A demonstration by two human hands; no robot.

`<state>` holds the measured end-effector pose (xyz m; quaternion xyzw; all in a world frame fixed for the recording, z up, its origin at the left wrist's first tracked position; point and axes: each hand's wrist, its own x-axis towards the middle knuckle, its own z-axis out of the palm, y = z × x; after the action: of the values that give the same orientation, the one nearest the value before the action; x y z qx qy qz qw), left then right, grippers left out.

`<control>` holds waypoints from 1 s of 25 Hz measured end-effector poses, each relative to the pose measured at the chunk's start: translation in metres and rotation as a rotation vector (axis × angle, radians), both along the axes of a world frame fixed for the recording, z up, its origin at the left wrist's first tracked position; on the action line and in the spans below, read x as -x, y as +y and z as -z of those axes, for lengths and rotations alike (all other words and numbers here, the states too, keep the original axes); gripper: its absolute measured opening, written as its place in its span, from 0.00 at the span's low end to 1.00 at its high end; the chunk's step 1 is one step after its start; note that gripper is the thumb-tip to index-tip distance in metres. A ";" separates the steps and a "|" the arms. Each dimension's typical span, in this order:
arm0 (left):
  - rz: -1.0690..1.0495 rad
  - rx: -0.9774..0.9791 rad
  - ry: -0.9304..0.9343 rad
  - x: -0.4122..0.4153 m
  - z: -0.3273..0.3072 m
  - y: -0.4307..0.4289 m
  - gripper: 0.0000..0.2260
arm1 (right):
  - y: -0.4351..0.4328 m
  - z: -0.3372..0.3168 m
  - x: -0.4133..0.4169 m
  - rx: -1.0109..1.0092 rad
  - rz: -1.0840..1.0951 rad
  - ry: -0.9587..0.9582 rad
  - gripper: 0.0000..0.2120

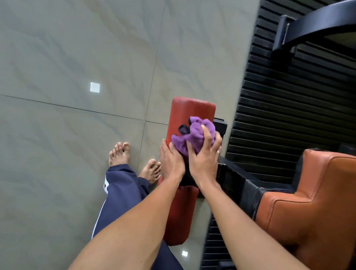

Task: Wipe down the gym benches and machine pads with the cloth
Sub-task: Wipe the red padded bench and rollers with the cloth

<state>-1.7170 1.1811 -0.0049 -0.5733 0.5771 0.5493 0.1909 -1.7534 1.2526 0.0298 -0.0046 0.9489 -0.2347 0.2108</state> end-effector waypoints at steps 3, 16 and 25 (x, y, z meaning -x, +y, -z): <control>-0.006 0.074 0.004 0.003 0.005 0.005 0.23 | -0.024 0.004 0.046 -0.010 0.089 0.050 0.28; -0.039 0.216 0.075 0.011 0.011 0.009 0.20 | -0.044 0.007 0.076 -0.198 -0.414 0.148 0.31; 0.004 0.234 0.091 0.042 0.007 -0.001 0.23 | -0.001 0.008 0.016 0.087 0.240 -0.048 0.33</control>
<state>-1.7593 1.1796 -0.0122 -0.5651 0.6464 0.5034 0.0972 -1.7691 1.2511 0.0220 0.1053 0.9263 -0.2991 0.2036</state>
